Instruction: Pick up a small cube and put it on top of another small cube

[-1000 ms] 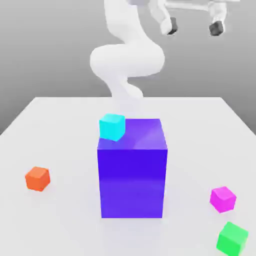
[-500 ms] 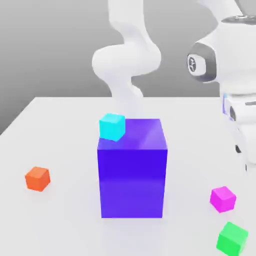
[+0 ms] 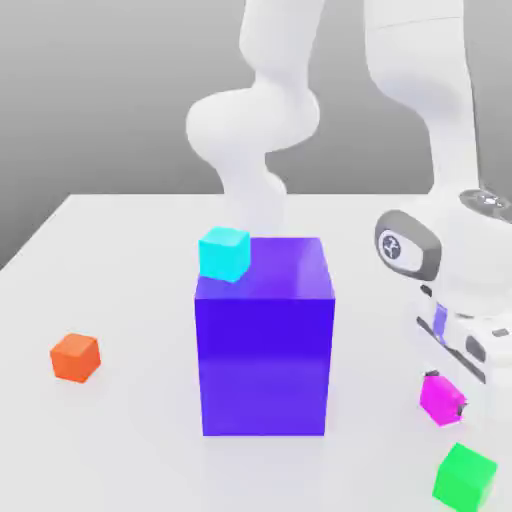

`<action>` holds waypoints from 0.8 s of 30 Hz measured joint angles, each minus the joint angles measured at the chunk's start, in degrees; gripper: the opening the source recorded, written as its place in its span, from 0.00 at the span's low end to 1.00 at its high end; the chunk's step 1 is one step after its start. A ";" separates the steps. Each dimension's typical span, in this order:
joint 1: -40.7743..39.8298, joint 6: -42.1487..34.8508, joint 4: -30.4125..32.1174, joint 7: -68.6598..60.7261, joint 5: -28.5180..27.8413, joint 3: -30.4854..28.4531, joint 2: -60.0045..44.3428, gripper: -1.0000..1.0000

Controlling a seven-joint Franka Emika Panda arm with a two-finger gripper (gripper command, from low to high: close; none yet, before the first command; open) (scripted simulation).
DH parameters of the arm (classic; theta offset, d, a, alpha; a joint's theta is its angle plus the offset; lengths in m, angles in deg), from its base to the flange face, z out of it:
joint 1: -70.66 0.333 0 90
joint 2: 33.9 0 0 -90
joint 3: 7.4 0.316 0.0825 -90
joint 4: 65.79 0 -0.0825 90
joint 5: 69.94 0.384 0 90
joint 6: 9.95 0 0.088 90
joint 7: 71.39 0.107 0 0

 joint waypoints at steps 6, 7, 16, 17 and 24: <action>0.29 -3.39 0.79 0.27 -0.50 -0.37 4.25 0.00; 0.30 -4.92 1.17 0.32 -0.56 -0.40 6.15 0.00; -5.52 -18.96 -10.88 -11.05 0.51 -2.36 7.60 0.00; -6.37 -20.49 -12.92 -12.83 0.63 -2.63 7.16 0.00; -8.68 -16.58 -17.76 -17.25 1.68 -2.46 -1.33 1.00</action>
